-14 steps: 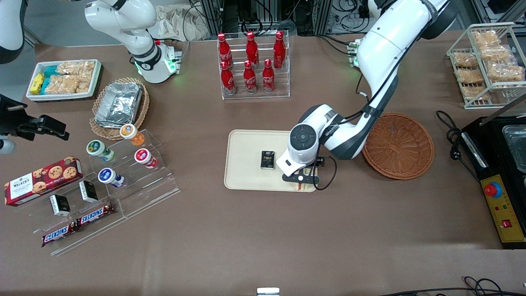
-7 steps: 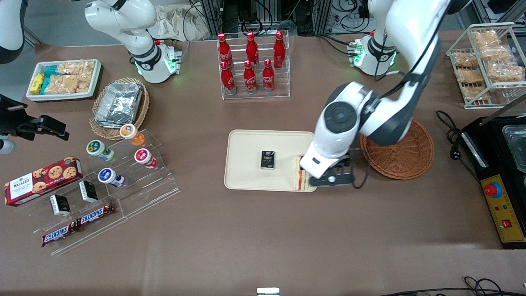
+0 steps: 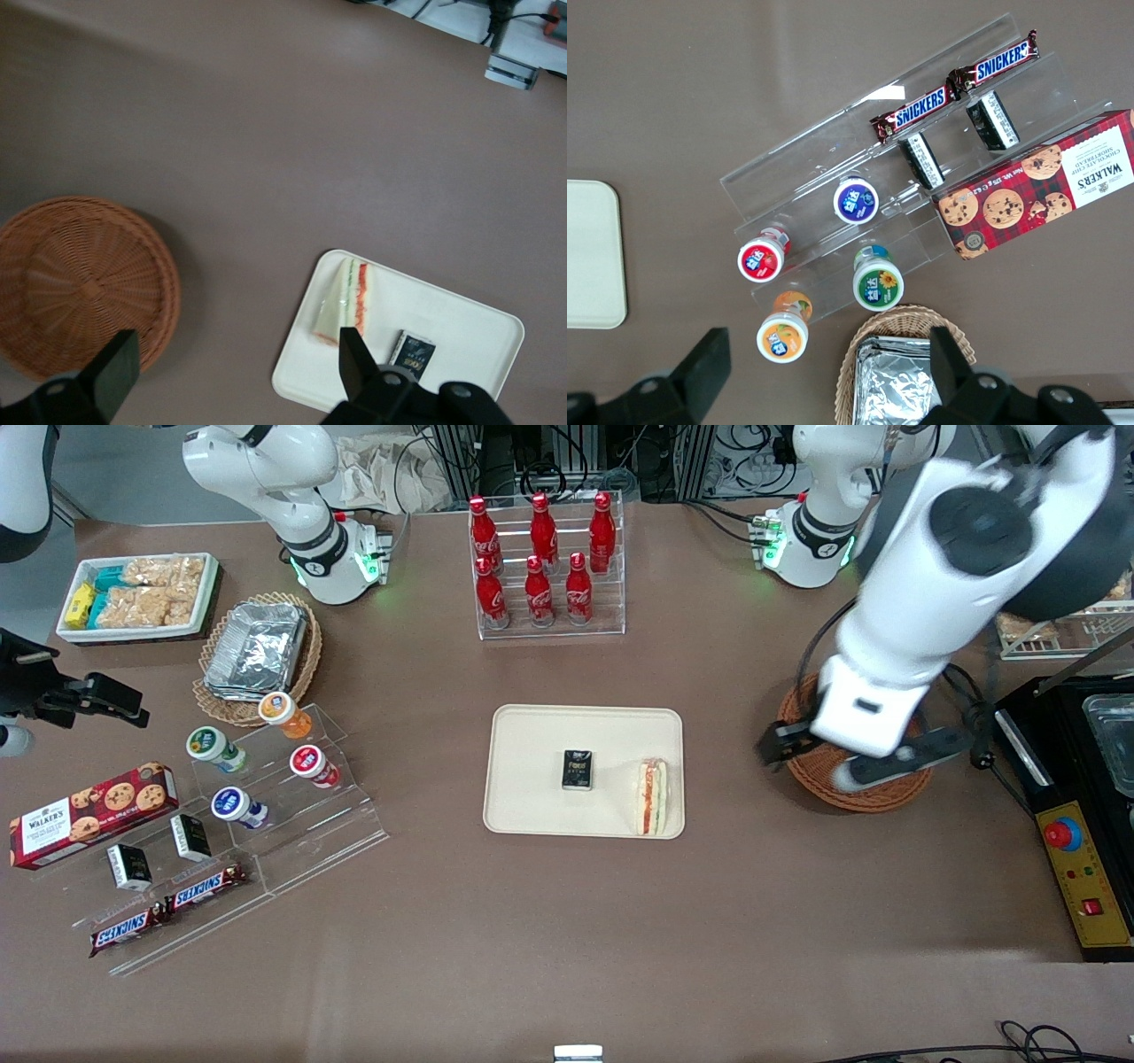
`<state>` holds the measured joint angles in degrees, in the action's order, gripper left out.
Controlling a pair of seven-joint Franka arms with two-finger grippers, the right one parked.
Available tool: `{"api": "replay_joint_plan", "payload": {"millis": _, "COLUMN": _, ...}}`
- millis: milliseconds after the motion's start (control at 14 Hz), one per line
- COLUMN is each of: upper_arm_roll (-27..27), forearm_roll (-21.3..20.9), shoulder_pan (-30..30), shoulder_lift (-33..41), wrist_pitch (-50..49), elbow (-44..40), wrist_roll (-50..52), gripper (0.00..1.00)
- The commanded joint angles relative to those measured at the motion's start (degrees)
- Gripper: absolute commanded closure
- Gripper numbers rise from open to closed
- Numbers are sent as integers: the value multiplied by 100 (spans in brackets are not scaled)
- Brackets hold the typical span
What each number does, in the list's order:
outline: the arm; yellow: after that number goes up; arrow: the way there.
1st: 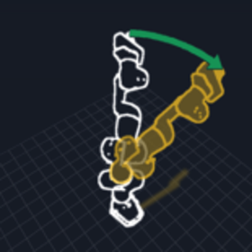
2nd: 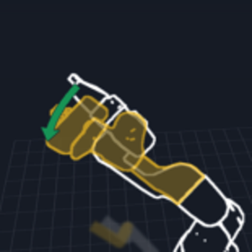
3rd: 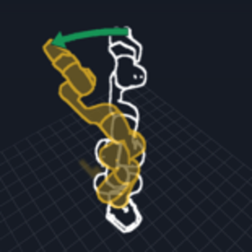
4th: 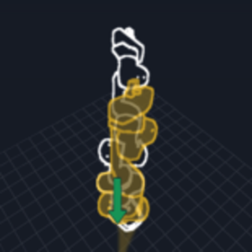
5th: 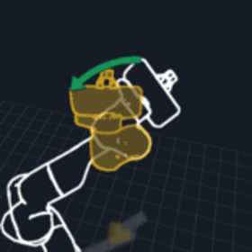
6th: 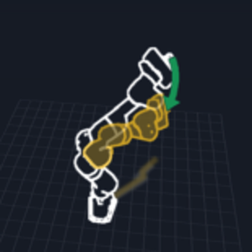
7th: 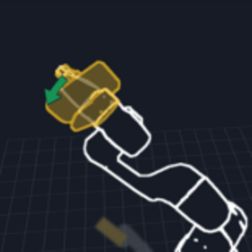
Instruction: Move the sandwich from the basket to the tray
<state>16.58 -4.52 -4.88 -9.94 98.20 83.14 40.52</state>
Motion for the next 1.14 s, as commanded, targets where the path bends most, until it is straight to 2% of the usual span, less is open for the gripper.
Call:
{"api": "replay_joint_plan", "payload": {"millis": 0, "upper_arm_roll": -469, "forearm_roll": 293, "shoulder_pan": -57, "shoulder_lift": 483, "wrist_pitch": -449, "elbow": 236, "wrist_roll": -665, "gripper": 0}}
{"api": "replay_joint_plan", "payload": {"millis": 357, "upper_arm_roll": -1331, "forearm_roll": 320, "shoulder_pan": -198, "shoulder_lift": 1686, "wrist_pitch": -354, "elbow": 1545, "wrist_roll": -2844, "gripper": 0}}
{"api": "replay_joint_plan", "payload": {"millis": 571, "upper_arm_roll": -1727, "forearm_roll": 320, "shoulder_pan": -198, "shoulder_lift": 2066, "wrist_pitch": -581, "elbow": 1802, "wrist_roll": -4190, "gripper": 0}}
{"api": "replay_joint_plan", "payload": {"millis": 1071, "upper_arm_roll": -1816, "forearm_roll": 302, "shoulder_pan": -172, "shoulder_lift": 1672, "wrist_pitch": -741, "elbow": 1310, "wrist_roll": -4369, "gripper": 0}}
